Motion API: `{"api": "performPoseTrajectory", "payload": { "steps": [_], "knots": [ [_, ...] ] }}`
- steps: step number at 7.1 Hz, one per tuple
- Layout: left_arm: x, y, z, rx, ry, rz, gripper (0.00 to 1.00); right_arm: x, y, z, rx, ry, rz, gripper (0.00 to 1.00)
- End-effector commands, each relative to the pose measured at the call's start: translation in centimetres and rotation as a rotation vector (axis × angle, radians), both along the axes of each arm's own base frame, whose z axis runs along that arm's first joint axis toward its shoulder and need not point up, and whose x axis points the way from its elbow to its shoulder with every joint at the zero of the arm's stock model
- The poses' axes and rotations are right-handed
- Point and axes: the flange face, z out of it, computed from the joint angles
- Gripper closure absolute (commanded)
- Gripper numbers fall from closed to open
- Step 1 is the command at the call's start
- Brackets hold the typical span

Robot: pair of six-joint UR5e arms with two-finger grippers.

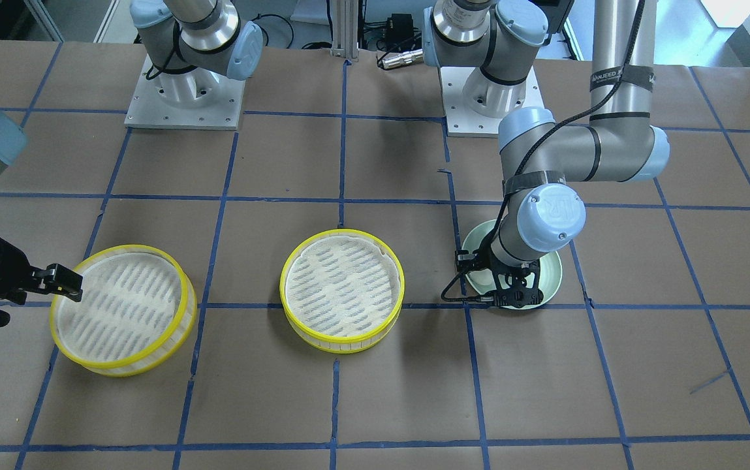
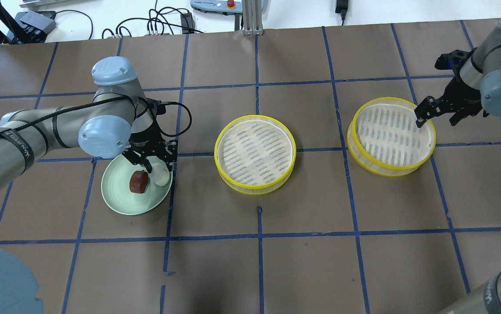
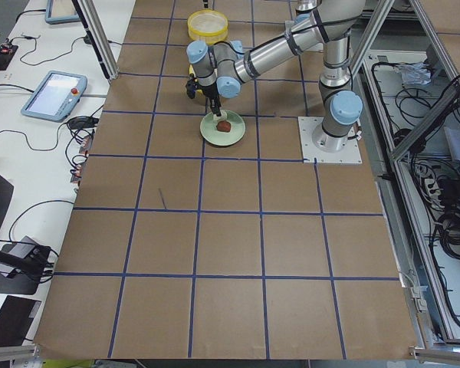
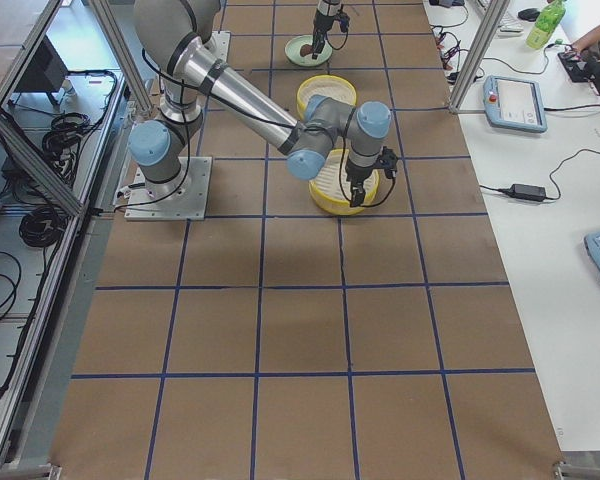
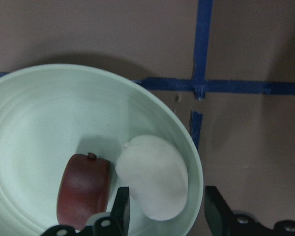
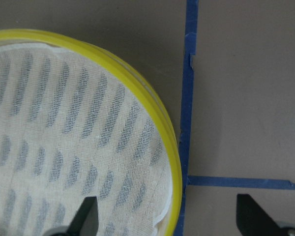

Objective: Stack buns with steamer

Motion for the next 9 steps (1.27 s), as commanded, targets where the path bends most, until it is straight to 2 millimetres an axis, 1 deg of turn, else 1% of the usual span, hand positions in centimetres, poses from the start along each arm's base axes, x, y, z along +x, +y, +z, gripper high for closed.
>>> {"api": "performPoseTrajectory", "payload": {
  "steps": [1, 2, 3, 4, 5, 6, 7, 8, 9],
  "knots": [
    [0.0, -0.3, -0.4, 0.003, 0.003, -0.001, 0.66, -0.1, 0.1, -2.2, 0.014, 0.009, 0.005, 0.04],
    [-0.1, -0.6, -0.1, -0.003, 0.010, -0.007, 0.79, 0.0, 0.4, -2.7, 0.027, 0.006, 0.006, 0.29],
    [0.1, -1.2, 0.6, -0.021, 0.001, -0.009, 0.91, 0.0, 0.3, -2.7, 0.025, 0.004, 0.005, 0.60],
    [0.4, -0.9, 1.9, 0.023, -0.002, -0.003, 0.99, -0.1, 0.3, -2.7, 0.021, 0.008, 0.002, 0.73],
    [0.7, -1.0, 5.4, 0.066, -0.004, 0.016, 1.00, -0.2, 0.2, -2.4, 0.018, 0.011, -0.004, 0.88],
    [0.1, -0.9, 8.0, 0.082, 0.013, 0.069, 1.00, -0.3, -0.1, -1.3, 0.001, 0.021, -0.007, 0.92],
    [-1.2, -1.9, 9.6, 0.056, 0.088, 0.191, 1.00, -0.6, -0.8, 0.2, -0.027, 0.029, -0.011, 0.92],
    [-2.5, -3.9, 10.8, -0.002, 0.205, 0.283, 1.00, -0.7, -1.4, 1.5, -0.034, 0.029, -0.011, 0.92],
    [-3.1, -6.6, 12.4, -0.108, 0.238, 0.303, 0.99, 0.0, -1.4, 3.4, -0.046, 0.024, -0.007, 0.92]
  ]
}}
